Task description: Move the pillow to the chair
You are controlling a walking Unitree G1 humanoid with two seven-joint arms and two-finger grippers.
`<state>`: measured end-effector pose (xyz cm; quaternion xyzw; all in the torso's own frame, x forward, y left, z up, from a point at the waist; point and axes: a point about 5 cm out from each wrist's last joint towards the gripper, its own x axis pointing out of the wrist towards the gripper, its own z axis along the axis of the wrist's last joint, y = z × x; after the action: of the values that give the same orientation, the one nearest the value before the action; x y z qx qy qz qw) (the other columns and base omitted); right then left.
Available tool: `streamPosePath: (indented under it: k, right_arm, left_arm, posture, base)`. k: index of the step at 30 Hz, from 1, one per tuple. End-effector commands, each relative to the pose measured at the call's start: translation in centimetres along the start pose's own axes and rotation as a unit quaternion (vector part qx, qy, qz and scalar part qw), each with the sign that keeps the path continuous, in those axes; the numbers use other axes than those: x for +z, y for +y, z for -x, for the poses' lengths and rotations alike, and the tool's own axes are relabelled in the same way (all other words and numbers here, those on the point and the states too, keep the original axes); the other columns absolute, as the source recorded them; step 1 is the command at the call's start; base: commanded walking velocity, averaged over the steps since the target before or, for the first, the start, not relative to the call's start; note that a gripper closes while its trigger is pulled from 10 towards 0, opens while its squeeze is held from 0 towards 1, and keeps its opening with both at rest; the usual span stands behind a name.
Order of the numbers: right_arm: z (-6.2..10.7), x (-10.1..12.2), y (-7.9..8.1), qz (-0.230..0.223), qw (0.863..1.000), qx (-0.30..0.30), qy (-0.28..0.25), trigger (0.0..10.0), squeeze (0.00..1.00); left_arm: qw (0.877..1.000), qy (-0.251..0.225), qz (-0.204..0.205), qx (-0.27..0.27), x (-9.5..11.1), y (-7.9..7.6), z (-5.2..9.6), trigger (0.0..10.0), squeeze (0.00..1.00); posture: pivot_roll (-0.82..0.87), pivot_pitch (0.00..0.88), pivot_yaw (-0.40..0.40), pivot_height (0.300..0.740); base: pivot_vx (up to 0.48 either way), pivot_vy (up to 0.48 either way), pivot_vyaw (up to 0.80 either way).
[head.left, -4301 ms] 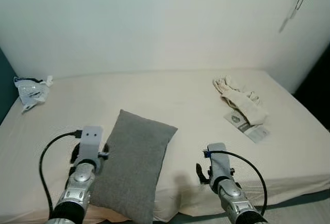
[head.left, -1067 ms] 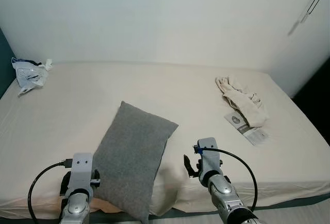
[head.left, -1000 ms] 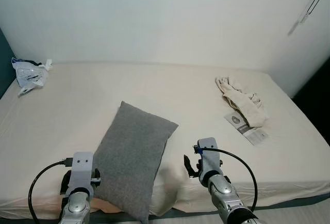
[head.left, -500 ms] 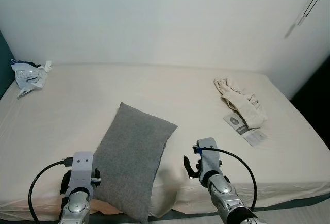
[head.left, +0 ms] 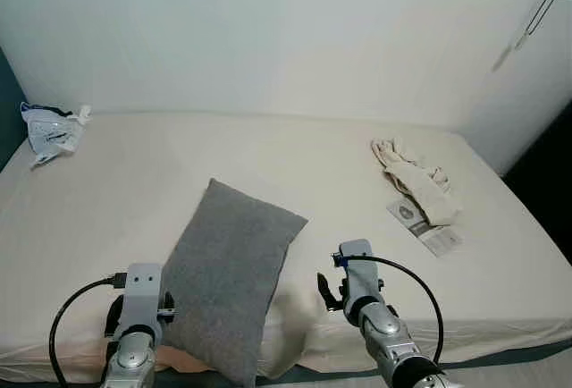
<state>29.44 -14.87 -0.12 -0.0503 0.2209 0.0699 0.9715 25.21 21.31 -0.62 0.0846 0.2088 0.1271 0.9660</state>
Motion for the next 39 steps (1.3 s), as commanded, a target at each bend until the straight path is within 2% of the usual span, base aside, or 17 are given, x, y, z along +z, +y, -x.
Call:
streamPosePath:
  k: [1, 4, 9, 13, 16, 18, 20, 29, 39]
  right_arm:
    - [0.0, -0.2, 0.0, -0.004, 1.0, -0.005, 0.008, 10.0, 0.0]
    - [0.0, -0.1, -0.2, -0.007, 1.0, -0.009, 0.006, 10.0, 0.0]
    - [0.0, 0.0, -0.7, -0.014, 1.0, -0.018, 0.003, 10.0, 0.0]
    - [-0.4, 1.9, -0.7, -0.045, 0.998, -0.012, -0.051, 10.0, 0.0]
    - [-0.5, 2.5, -0.4, -0.044, 0.997, 0.003, -0.063, 10.0, 0.0]
    - [-0.6, 2.0, -0.1, -0.003, 0.999, 0.016, -0.037, 10.0, 0.0]
    - [-0.5, 1.6, 0.0, 0.012, 1.0, 0.016, -0.022, 10.0, 0.0]
    - [-0.5, 1.2, -0.3, 0.009, 1.0, 0.012, -0.009, 10.0, 0.0]
    - [-0.5, 1.2, -0.3, -0.001, 1.0, 0.004, -0.013, 10.0, 0.0]
  left_arm:
    - [1.0, 0.01, -0.005, -0.005, -0.1, 0.2, -0.2, 10.0, 0.0]
    - [1.0, 0.024, 0.007, -0.002, 0.0, 0.4, -0.6, 10.0, 0.0]
    - [1.0, 0.025, 0.001, -0.003, 0.4, 0.3, -1.0, 10.0, 0.0]
    - [1.0, 0.01, 0.004, -0.008, 1.1, 0.1, -1.1, 10.0, 0.0]
    - [1.0, 0.003, 0.016, -0.009, 1.2, 0.0, -1.0, 10.0, 0.0]
    - [1.0, 0.007, 0.008, -0.011, 0.8, -0.2, -0.8, 10.0, 0.0]
    - [1.0, 0.01, -0.001, -0.013, 0.4, -0.3, -0.5, 10.0, 0.0]
    - [1.0, 0.027, 0.0, 0.007, -0.8, 0.2, 0.1, 10.0, 0.0]
    - [1.0, 0.027, -0.007, 0.004, -0.6, 0.4, -0.2, 10.0, 0.0]
  posture:
    - [0.14, 0.032, -0.083, 0.74]
    - [0.14, 0.024, -0.075, 0.74]
    - [0.13, 0.021, -0.073, 0.74]
    - [0.13, 0.033, -0.079, 0.74]
    - [0.13, 0.053, -0.088, 0.74]
    - [0.14, 0.065, -0.105, 0.74]
    - [0.14, 0.077, -0.109, 0.74]
    - [0.15, 0.076, -0.126, 0.74]
    - [0.13, 0.061, -0.095, 0.74]
  base:
    - [0.0, 0.0, 0.0]
    - [0.0, 0.0, 0.0]
    - [0.0, 0.0, 0.0]
    - [0.0, 0.0, 0.0]
    - [0.0, 0.0, 0.0]
    - [0.0, 0.0, 0.0]
    - [0.0, 0.0, 0.0]
    - [0.0, 0.0, 0.0]
    - [0.0, 0.0, 0.0]
